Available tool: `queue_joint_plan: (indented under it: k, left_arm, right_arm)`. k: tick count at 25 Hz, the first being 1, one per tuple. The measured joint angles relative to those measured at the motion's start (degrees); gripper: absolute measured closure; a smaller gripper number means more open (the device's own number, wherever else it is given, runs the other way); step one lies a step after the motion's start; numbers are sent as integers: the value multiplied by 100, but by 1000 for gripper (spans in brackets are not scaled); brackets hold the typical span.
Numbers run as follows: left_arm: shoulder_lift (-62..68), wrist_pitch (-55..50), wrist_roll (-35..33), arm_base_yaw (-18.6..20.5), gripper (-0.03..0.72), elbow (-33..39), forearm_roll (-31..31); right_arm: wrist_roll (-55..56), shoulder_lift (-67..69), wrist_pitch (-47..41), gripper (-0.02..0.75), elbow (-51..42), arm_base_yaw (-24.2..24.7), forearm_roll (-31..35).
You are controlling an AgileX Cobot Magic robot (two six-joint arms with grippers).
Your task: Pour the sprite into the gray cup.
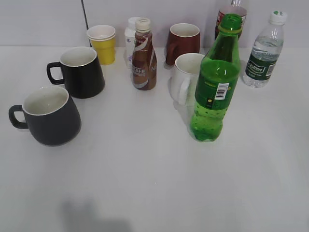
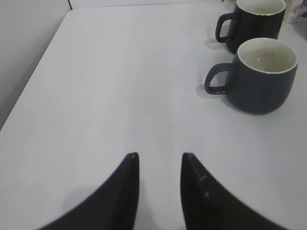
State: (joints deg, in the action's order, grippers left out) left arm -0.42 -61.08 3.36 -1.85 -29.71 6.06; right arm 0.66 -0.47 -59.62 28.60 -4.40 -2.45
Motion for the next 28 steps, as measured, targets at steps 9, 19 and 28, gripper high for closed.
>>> queue_joint_plan:
  k: [9,19,28]
  left_arm:
    - [0,0,0,0,453,0,0]
    - [0,0,0,0,453,0,0]
    - [0,0,0,0,453,0,0]
  right_arm:
    - [6,0,0,164,0,0,0]
    - [6,0,0,164,0,0,0]
    - [6,0,0,164,0,0,0]
